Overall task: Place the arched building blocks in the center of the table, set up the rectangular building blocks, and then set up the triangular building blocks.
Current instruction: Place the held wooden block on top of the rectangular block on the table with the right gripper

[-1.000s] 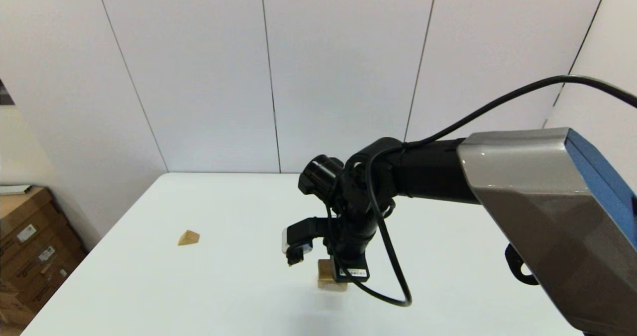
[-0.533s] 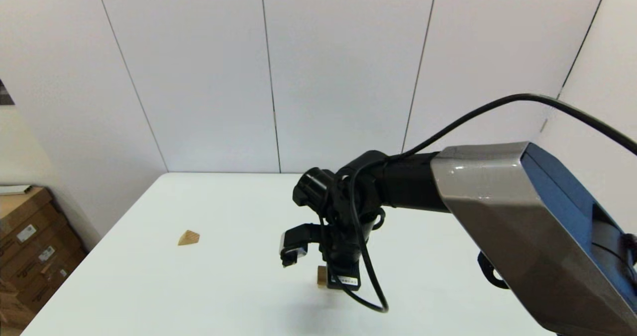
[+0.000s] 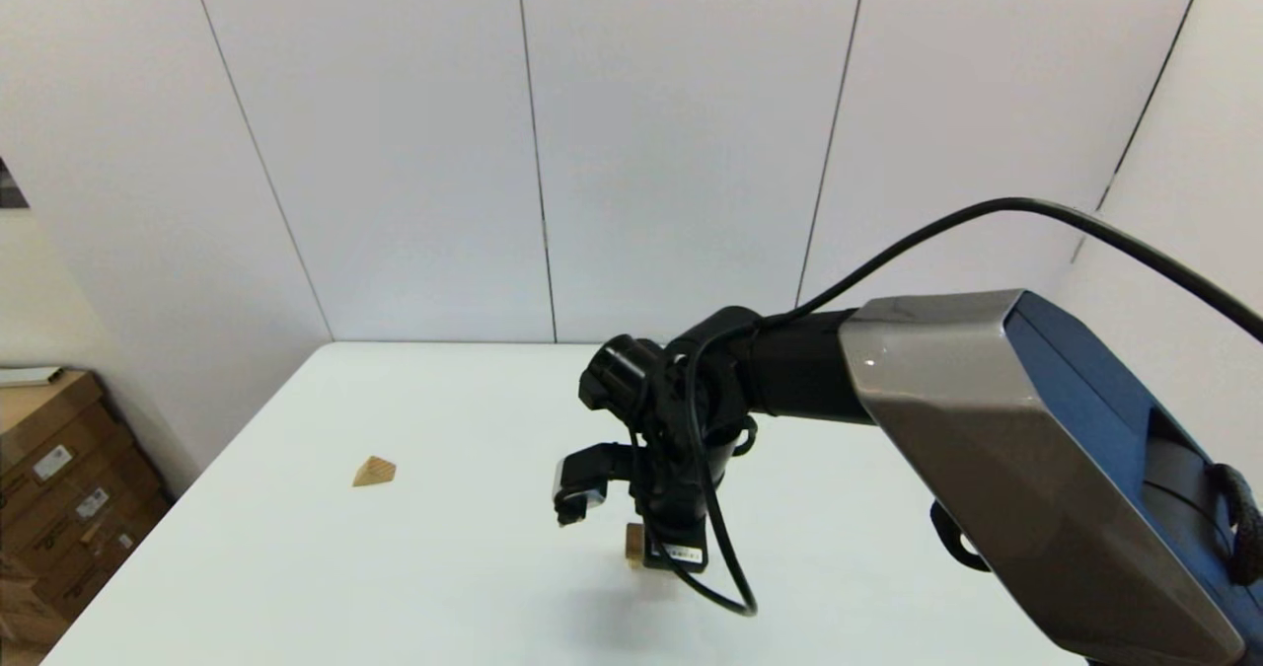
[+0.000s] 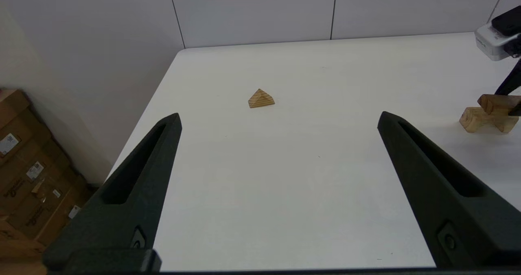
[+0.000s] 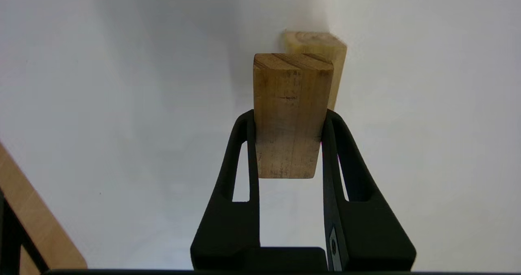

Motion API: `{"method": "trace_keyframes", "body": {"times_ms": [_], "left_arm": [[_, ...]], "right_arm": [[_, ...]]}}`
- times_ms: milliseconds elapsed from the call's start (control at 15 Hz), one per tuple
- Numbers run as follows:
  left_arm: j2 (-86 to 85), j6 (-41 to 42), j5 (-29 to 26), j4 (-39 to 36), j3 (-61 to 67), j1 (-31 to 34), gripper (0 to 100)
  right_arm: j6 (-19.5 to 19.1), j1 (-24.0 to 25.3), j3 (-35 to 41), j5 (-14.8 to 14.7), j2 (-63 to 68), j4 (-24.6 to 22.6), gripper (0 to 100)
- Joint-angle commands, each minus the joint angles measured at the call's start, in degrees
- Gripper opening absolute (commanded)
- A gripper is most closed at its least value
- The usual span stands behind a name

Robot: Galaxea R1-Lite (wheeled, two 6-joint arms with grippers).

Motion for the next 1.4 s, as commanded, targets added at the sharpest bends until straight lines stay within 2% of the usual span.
{"method": "trace_keyframes", "body": {"times_ms": [67,467,733,1400], "left_arm": [[0.1,0.0,0.0,0.0,0.0,0.0,100],[0.1,0.0,0.0,0.0,0.0,0.0,100],[0.1,0.0,0.0,0.0,0.0,0.0,100],[0.1,0.0,0.0,0.0,0.0,0.0,100]], "right_arm": [[-0.4,0.0,0.0,0.0,0.7,-1.9,0],[-0.7,-0.7,0.0,-0.1,1.2,-1.9,0],[-1.5,-1.3,0.0,-1.3,1.7,-2.0,0],[-1.7,-1.4,0.0,-1.3,1.7,-1.5,0]]}}
